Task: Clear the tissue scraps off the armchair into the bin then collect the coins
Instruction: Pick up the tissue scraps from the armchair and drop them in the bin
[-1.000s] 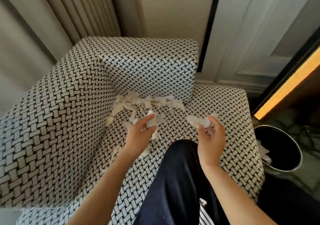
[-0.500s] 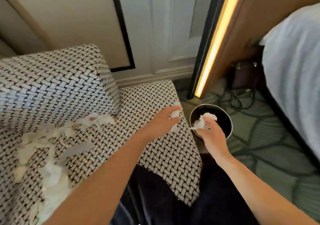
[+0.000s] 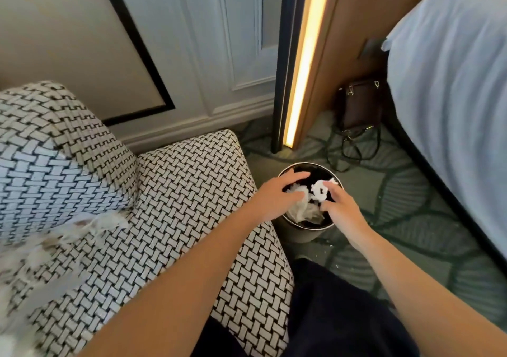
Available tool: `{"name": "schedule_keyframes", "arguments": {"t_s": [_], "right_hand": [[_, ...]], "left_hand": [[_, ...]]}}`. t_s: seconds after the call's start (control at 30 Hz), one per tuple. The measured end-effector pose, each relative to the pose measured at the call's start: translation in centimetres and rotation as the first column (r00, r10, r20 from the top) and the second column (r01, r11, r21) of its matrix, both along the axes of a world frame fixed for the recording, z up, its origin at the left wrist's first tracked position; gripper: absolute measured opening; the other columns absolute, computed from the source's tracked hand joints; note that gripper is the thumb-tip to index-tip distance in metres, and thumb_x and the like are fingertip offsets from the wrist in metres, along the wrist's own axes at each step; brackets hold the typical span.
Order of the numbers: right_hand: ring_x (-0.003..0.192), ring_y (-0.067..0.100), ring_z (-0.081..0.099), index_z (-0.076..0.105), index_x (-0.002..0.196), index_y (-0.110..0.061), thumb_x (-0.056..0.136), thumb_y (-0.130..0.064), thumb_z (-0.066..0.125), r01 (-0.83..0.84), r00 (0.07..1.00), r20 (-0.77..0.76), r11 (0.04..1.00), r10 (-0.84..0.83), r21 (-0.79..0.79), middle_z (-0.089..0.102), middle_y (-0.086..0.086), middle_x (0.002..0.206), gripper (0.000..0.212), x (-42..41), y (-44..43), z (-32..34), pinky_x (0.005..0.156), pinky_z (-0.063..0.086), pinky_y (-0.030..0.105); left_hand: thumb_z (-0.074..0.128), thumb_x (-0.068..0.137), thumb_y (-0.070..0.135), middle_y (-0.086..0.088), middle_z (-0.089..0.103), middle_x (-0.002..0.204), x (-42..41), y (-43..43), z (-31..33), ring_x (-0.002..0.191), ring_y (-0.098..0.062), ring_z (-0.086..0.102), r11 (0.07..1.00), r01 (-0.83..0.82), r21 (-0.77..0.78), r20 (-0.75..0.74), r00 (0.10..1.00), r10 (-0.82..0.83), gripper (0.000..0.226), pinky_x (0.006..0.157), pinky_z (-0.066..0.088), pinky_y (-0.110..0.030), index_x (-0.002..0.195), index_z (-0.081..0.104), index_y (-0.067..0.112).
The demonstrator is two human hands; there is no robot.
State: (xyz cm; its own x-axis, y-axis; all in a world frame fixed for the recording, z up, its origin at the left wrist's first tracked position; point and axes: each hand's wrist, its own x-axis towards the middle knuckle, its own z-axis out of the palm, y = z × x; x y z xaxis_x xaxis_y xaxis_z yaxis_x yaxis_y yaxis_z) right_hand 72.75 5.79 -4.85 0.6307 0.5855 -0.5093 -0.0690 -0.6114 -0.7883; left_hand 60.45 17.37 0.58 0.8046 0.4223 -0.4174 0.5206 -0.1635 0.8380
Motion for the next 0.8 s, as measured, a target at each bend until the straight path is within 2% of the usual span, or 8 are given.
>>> {"name": "schedule_keyframes", "arguments": {"t_s": [0.1,0.3,0.4,0.5,0.53,0.63,0.73,0.8], "right_hand": [[0.138,0.018,0.032,0.034,0.144,-0.026,0.09,-0.007,0.05,-0.042,0.999,-0.012,0.997,0.042,-0.063,0.032,0.001,0.152,0.06,0.2,-0.1,-0.5,0.109,0.029,0.035],[0.132,0.017,0.039,0.045,0.137,-0.022,0.09,-0.007,0.048,-0.055,0.998,0.026,0.997,0.056,-0.052,0.044,-0.001,0.144,0.049,-0.5,-0.6,1.2,0.107,0.033,0.033],[0.122,0.015,0.048,0.052,0.131,-0.021,0.09,-0.009,0.049,-0.05,0.997,0.059,0.999,0.051,-0.013,0.054,-0.003,0.133,0.043,-1.5,-0.9,2.8,0.093,0.038,0.025],[0.107,0.012,0.054,0.058,0.123,-0.02,0.09,-0.009,0.05,-0.079,0.99,0.119,0.997,0.076,0.022,0.062,-0.002,0.12,0.035,-3.1,-1.0,4.8,0.071,0.04,0.012],[0.104,0.011,0.055,0.06,0.12,-0.019,0.09,-0.007,0.051,-0.093,0.987,0.136,0.995,0.087,0.038,0.064,-0.002,0.116,0.034,-3.8,-1.1,5.6,0.068,0.04,0.011],[0.103,0.009,0.058,0.064,0.113,-0.017,0.09,-0.006,0.052,-0.169,0.973,0.171,0.983,0.154,0.077,0.067,-0.003,0.108,0.029,-6.4,-0.9,7.7,0.079,0.043,0.012],[0.103,0.009,0.059,0.065,0.113,-0.018,0.091,-0.01,0.053,-0.294,0.933,0.237,0.953,0.271,0.067,0.068,-0.005,0.107,0.026,-9.4,-0.4,9.7,0.098,0.043,0.028],[0.092,0.003,0.058,0.062,0.117,-0.014,0.093,-0.013,0.053,-0.413,0.882,0.279,0.908,0.379,0.072,0.065,-0.003,0.112,0.026,-12.1,0.0,11.1,0.091,0.045,0.025]], "left_hand": [[0.047,0.096,0.019,0.006,0.033,0.149,-0.8,-0.1,-0.3,0.136,-0.015,0.03,0.999,-0.038,-0.004,-0.019,0.999,0.038,0.043,0.094,0.021,-0.019,0.137,0.043,0.032],[0.045,0.096,0.016,0.005,0.046,0.14,-2.9,-0.3,0.5,0.131,-0.013,0.038,0.997,-0.081,-0.001,-0.077,0.994,0.081,0.039,0.097,0.03,-0.023,0.135,0.049,0.023],[0.042,0.098,0.018,0.005,0.049,0.138,-4.2,-0.6,1.6,0.126,-0.01,0.042,0.998,-0.057,0.038,-0.082,0.995,0.06,0.036,0.091,0.035,-0.021,0.132,0.052,0.023],[0.042,0.099,0.029,0.008,0.05,0.136,-6.7,-1.1,3.0,0.121,-0.004,0.044,0.993,-0.055,0.1,-0.067,0.996,0.062,0.033,0.094,0.032,-0.021,0.13,0.054,0.026],[0.044,0.098,0.032,0.008,0.052,0.135,-7.9,-1.3,3.4,0.12,-0.004,0.046,0.99,-0.074,0.116,-0.054,0.995,0.08,0.033,0.095,0.031,-0.021,0.129,0.055,0.026],[0.049,0.093,0.04,0.012,0.056,0.129,-12.0,-1.6,4.4,0.117,-0.006,0.051,0.977,-0.187,0.107,-0.017,0.982,0.19,0.034,0.096,0.031,-0.023,0.125,0.057,0.029],[0.052,0.092,0.039,0.016,0.058,0.123,-16.8,-1.5,4.7,0.112,-0.003,0.053,0.96,-0.259,0.108,0.008,0.966,0.26,0.029,0.093,0.031,-0.02,0.118,0.061,0.032],[0.052,0.091,0.039,0.017,0.059,0.12,-20.5,-1.5,4.8,0.106,-0.001,0.056,0.942,-0.319,0.108,0.022,0.948,0.319,0.028,0.084,0.036,-0.015,0.117,0.062,0.032]]}}
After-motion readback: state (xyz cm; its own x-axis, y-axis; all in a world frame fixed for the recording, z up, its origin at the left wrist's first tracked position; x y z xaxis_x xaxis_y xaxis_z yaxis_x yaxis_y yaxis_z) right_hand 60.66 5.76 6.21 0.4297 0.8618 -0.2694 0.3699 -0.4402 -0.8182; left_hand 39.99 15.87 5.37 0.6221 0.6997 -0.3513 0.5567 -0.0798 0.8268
